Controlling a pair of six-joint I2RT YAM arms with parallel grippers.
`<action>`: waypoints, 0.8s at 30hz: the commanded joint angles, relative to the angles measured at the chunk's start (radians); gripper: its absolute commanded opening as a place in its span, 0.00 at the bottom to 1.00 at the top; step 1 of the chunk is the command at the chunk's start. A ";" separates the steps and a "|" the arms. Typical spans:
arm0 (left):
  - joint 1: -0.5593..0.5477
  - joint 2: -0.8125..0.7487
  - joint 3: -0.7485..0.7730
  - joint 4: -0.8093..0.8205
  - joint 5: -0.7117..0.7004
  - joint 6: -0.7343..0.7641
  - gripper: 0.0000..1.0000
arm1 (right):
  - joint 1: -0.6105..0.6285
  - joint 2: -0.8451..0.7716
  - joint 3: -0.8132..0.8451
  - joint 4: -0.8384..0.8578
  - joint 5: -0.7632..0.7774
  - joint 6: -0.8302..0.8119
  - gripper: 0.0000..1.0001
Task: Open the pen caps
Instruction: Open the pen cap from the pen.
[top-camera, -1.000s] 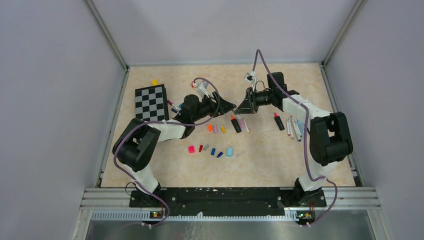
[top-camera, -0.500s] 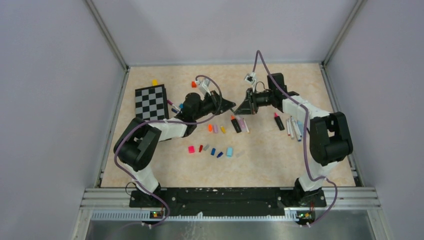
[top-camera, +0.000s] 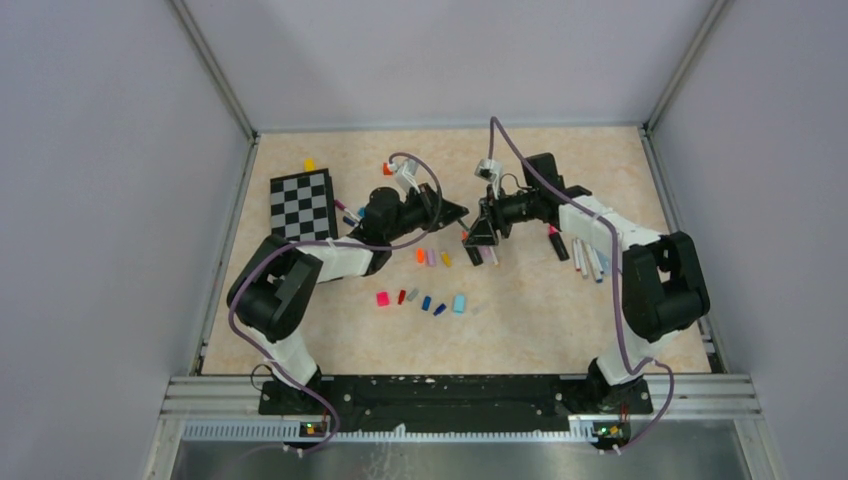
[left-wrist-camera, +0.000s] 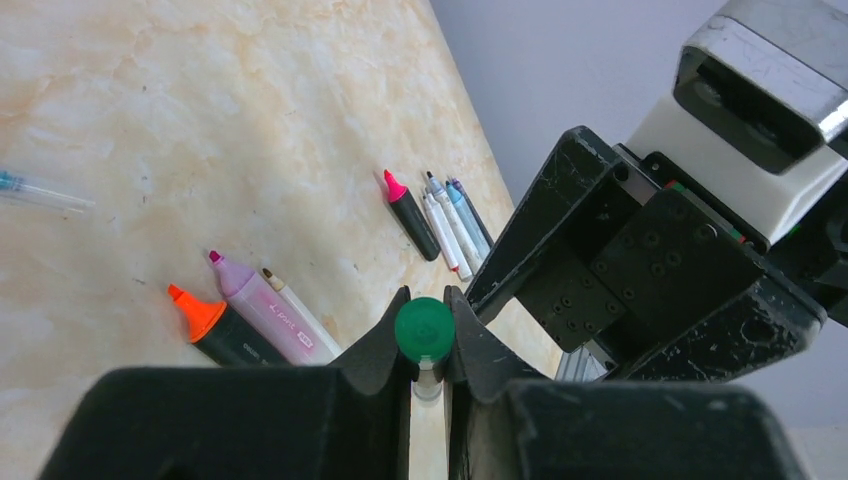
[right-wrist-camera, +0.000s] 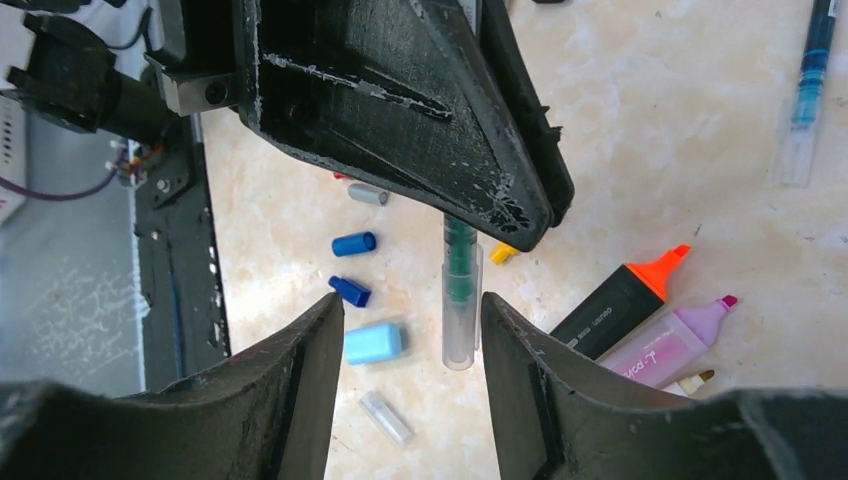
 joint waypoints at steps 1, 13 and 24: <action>0.003 -0.039 -0.014 0.061 -0.007 -0.013 0.00 | 0.035 -0.008 0.051 -0.043 0.074 -0.059 0.48; 0.027 -0.081 -0.037 0.108 -0.036 -0.070 0.00 | 0.043 -0.015 0.046 -0.064 0.086 -0.098 0.00; 0.273 -0.170 0.158 -0.044 -0.109 -0.069 0.00 | 0.049 -0.063 -0.128 -0.052 0.157 -0.157 0.00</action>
